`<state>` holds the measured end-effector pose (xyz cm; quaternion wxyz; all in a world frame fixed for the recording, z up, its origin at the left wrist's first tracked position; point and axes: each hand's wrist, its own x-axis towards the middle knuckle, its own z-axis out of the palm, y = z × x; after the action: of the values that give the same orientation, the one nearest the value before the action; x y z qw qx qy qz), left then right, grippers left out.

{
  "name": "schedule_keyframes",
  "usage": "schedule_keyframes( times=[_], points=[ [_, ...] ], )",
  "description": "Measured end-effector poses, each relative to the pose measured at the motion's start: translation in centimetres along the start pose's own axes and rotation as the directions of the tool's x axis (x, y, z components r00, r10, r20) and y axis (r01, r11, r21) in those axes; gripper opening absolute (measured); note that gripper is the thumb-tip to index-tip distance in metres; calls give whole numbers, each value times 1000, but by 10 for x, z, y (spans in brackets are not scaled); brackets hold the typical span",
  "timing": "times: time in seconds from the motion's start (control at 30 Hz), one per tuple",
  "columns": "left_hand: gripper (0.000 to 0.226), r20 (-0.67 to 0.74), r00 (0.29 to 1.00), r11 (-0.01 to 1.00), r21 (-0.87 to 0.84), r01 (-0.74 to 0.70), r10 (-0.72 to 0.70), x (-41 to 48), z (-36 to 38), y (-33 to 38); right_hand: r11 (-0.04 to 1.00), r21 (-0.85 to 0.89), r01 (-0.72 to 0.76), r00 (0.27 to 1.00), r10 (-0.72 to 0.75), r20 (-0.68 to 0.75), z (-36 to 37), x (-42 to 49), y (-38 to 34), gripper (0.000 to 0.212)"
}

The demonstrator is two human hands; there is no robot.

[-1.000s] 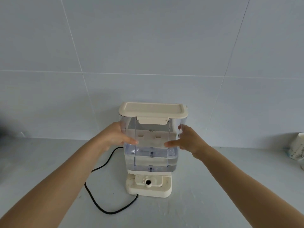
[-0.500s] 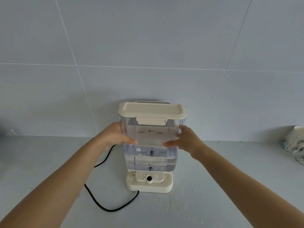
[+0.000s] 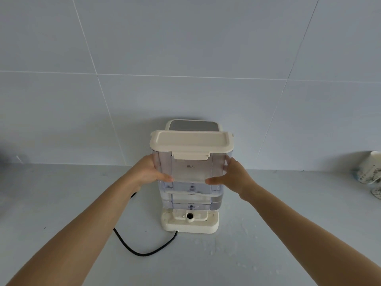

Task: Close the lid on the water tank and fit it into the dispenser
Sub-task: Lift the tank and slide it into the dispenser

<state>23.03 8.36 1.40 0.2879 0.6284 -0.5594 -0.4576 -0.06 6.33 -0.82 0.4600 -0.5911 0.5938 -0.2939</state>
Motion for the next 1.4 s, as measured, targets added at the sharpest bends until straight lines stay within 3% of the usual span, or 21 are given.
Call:
schedule_keyframes(
  times=[0.5,0.63,0.77,0.87,0.97,1.4],
  points=[
    [50,26,1000,1000,24,-13,13,7,15,-28,1000,-21,-15,1000,15,6,15,-5,25,81],
    [65,23,1000,1000,26,-1,0,7,18,-35,999,-28,-26,1000,26,1,18,-4,31,83],
    [55,18,1000,1000,28,-15,15,8,21,-38,999,-38,-21,1000,21,4,20,-3,36,82],
    [61,11,1000,999,46,-14,14,9,23,-40,999,-36,-19,1000,19,3,21,-3,38,83],
    [40,6,1000,998,52,-18,18,10,23,-43,999,-41,-17,1000,18,5,22,-2,40,84],
    [52,45,997,998,21,-56,55,9,25,-48,998,-58,-33,999,34,9,23,-1,45,85]
  ],
)
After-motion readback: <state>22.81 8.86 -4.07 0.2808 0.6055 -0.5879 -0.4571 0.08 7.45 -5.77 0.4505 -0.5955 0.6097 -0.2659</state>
